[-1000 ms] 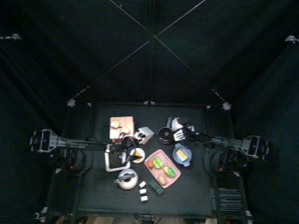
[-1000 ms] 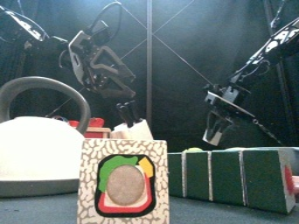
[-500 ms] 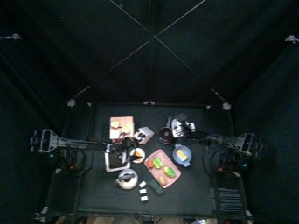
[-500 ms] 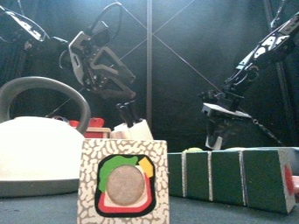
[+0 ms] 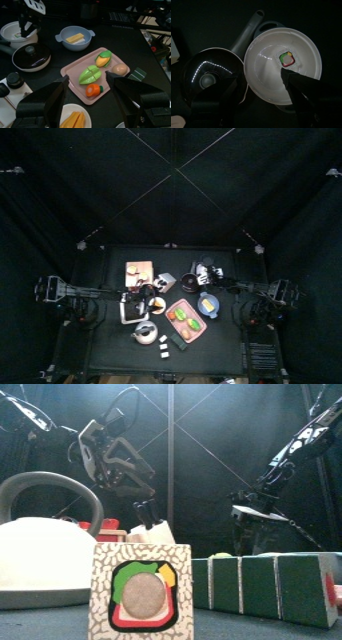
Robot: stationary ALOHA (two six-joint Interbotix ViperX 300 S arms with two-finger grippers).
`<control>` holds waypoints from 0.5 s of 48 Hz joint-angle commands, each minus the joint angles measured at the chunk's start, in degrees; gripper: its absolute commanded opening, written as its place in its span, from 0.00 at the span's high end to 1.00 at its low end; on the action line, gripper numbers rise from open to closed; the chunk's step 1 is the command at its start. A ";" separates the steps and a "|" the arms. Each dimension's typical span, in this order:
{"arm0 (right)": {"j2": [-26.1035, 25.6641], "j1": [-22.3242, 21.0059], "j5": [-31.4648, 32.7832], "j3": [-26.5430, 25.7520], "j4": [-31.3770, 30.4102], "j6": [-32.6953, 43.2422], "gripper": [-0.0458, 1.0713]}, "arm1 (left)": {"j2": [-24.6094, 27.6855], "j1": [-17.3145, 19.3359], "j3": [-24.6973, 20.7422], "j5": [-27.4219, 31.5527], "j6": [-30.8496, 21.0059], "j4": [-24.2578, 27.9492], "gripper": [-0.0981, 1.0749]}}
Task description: Place white sushi piece in pot
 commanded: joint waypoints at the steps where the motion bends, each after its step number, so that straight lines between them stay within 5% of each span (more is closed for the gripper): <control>1: -0.79 -0.09 0.00 -0.97 0.00 0.09 0.12 | -0.26 0.09 -0.62 -0.44 0.18 0.00 0.11; 24: -2.02 1.32 -0.35 -1.32 1.32 -0.53 0.12 | 0.26 -0.35 -0.44 0.97 0.18 0.97 0.11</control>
